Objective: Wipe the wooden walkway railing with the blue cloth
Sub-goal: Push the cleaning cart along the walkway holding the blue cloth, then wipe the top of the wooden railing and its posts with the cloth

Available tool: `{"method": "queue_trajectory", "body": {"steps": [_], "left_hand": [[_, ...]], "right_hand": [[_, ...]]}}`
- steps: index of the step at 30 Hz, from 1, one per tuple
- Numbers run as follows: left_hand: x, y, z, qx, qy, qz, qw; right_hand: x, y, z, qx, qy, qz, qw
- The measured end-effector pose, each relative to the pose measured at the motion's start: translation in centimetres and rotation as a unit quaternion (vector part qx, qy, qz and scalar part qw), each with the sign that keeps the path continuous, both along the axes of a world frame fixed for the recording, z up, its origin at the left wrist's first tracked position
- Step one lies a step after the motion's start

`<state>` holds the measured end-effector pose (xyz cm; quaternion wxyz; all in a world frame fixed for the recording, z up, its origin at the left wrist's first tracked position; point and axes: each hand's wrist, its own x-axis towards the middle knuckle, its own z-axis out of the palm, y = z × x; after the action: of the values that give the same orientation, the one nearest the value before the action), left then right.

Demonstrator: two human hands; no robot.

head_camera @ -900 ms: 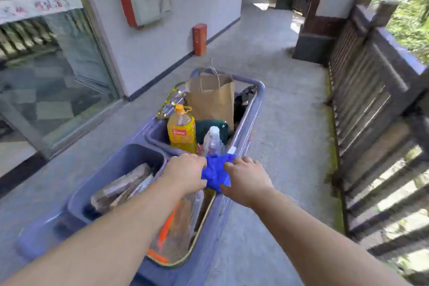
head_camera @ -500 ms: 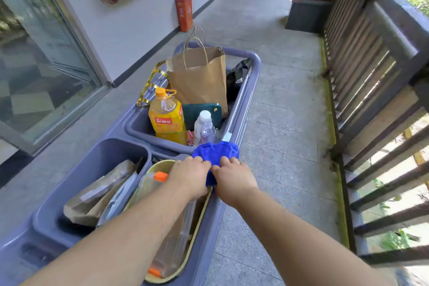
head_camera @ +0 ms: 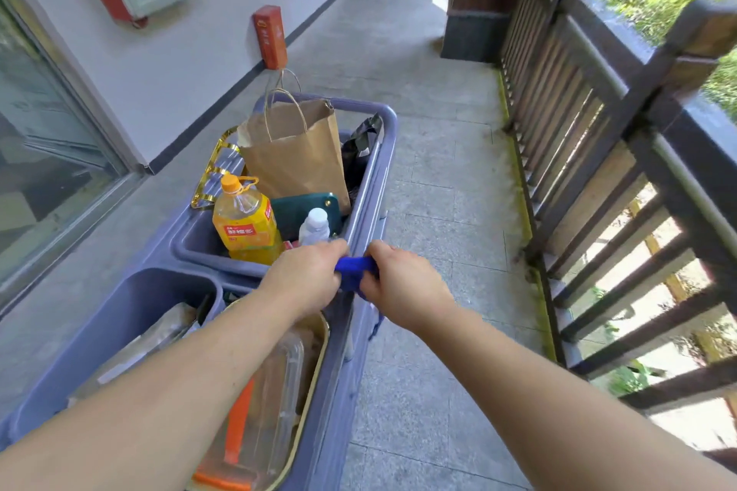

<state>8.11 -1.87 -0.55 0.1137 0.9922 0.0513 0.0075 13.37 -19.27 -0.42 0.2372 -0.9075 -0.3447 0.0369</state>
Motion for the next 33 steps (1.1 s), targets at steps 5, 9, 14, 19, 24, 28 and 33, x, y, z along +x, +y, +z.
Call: {"method": "queue_trajectory", "body": {"steps": [5,9,14,19,24,28,33], "left_hand": [[1.8,-5.0,5.6,-0.078,-0.003,-0.078,0.994],[3.2,-10.9,8.8,-0.124,-0.013,-0.149,0.981],[4.8,-20.7,11.6,-0.112,0.010,-0.253,0.961],[5.0,-31.8,13.3,-0.086,0.019,-0.342,0.935],[3.7,-44.0,13.8,-0.073,0.062,-0.452,0.887],[2.4,-54.4,13.8,-0.025,0.060,-0.520,0.852],[1.4,-65.2,13.4,0.025,0.045,-0.569,0.821]], "right_hand": [[0.1,-6.7,5.4,0.048,0.061,-0.094,0.993],[-1.1,-13.1,8.8,0.095,0.117,-0.170,0.974],[-3.4,-22.6,12.0,0.065,0.108,-0.243,0.962],[-6.5,-33.1,13.5,0.051,0.077,-0.341,0.936],[-10.7,-43.7,13.7,0.028,0.065,-0.425,0.902],[-14.1,-51.9,13.1,0.023,0.076,-0.503,0.861],[-17.0,-59.8,13.4,0.015,0.068,-0.574,0.816]]}}
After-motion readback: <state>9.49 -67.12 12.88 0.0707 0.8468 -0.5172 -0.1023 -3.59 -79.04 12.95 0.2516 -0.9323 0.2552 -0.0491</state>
